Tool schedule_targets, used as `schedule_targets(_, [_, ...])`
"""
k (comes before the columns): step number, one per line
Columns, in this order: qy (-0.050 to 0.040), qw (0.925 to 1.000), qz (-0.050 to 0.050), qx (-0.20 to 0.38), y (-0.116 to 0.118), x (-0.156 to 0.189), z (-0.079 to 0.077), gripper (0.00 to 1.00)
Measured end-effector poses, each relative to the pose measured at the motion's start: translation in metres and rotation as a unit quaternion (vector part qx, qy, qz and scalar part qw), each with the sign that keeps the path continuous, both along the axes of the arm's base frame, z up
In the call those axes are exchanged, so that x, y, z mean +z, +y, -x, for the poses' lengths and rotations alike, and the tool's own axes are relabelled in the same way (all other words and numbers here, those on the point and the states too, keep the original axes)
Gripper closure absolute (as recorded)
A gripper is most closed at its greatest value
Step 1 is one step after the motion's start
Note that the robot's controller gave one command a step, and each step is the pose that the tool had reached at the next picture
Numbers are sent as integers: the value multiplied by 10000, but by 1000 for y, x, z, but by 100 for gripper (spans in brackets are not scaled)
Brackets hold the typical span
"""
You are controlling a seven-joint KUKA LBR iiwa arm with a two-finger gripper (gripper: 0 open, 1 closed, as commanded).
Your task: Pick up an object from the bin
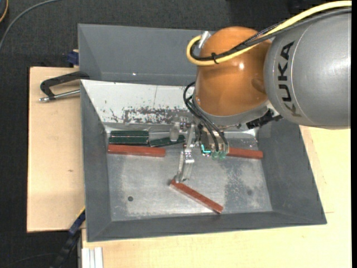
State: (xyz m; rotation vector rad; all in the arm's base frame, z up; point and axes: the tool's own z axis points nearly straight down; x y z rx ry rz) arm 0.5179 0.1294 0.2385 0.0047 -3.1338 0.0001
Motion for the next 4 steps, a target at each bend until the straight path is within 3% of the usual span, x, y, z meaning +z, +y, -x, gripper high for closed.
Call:
schedule_targets(1, [-9, 9981, 7, -617, -38, -153, -47, 0])
schedule_targets(2, [-67, 9970, -17, -774, 68, -167, -64, 0])
schedule_targets(3, [-105, 9967, -22, -803, 64, -164, -67, 100])
schedule_targets(4, [-65, 9968, -17, -800, 65, -167, -65, 0])
